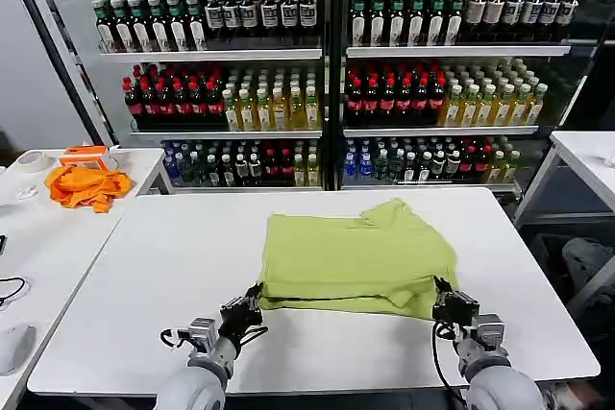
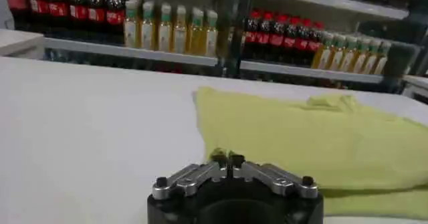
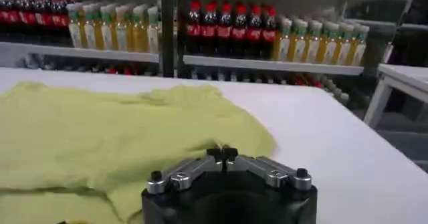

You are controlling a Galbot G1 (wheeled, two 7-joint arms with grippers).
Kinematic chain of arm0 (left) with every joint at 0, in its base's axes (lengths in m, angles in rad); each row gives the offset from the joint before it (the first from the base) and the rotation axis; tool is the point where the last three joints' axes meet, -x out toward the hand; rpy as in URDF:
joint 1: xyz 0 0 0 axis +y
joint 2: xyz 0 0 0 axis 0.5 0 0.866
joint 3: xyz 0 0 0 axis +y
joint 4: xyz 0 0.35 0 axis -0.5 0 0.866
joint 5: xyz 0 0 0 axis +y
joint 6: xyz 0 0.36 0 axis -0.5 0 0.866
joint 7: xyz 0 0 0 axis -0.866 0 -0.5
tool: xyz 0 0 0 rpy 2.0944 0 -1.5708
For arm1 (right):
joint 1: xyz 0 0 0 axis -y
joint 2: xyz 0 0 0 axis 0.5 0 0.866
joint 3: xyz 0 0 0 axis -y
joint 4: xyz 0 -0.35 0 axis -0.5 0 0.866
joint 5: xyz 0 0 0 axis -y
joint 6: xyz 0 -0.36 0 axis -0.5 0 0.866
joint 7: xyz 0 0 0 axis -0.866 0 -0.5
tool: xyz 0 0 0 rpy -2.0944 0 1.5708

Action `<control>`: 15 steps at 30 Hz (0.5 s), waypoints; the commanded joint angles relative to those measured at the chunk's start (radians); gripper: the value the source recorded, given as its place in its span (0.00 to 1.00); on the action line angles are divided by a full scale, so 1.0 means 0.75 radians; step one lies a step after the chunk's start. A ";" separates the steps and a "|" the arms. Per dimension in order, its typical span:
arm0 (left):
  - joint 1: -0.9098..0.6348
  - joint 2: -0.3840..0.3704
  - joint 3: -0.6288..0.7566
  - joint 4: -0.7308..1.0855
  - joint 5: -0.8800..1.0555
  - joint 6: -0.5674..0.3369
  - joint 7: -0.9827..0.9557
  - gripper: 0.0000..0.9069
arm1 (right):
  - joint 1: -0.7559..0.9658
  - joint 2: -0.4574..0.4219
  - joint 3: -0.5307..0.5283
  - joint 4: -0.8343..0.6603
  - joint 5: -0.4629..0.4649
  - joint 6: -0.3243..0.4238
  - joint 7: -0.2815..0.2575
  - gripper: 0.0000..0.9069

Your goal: Fold and organize the clothes.

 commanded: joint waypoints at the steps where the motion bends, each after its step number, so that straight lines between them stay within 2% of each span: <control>1: 0.003 -0.015 0.001 0.015 0.023 -0.008 -0.001 1.00 | -0.036 0.008 0.021 0.023 -0.024 0.015 -0.007 1.00; 8: 0.046 -0.022 -0.007 0.020 0.040 -0.015 -0.002 1.00 | -0.149 0.003 0.112 0.061 -0.025 -0.048 0.023 1.00; 12: 0.033 -0.027 0.001 0.036 0.050 -0.014 -0.013 1.00 | -0.163 0.014 0.141 0.012 0.042 -0.104 0.047 1.00; 13: 0.030 -0.029 0.002 0.038 0.051 -0.014 -0.015 0.93 | -0.164 0.015 0.143 0.010 0.048 -0.107 0.047 1.00; 14: 0.024 -0.031 0.006 0.043 0.054 -0.014 -0.018 0.73 | -0.168 0.019 0.144 -0.001 0.065 -0.113 0.045 1.00; 15: 0.021 -0.032 0.008 0.046 0.057 -0.015 -0.021 0.63 | -0.170 0.021 0.144 -0.008 0.068 -0.116 0.043 1.00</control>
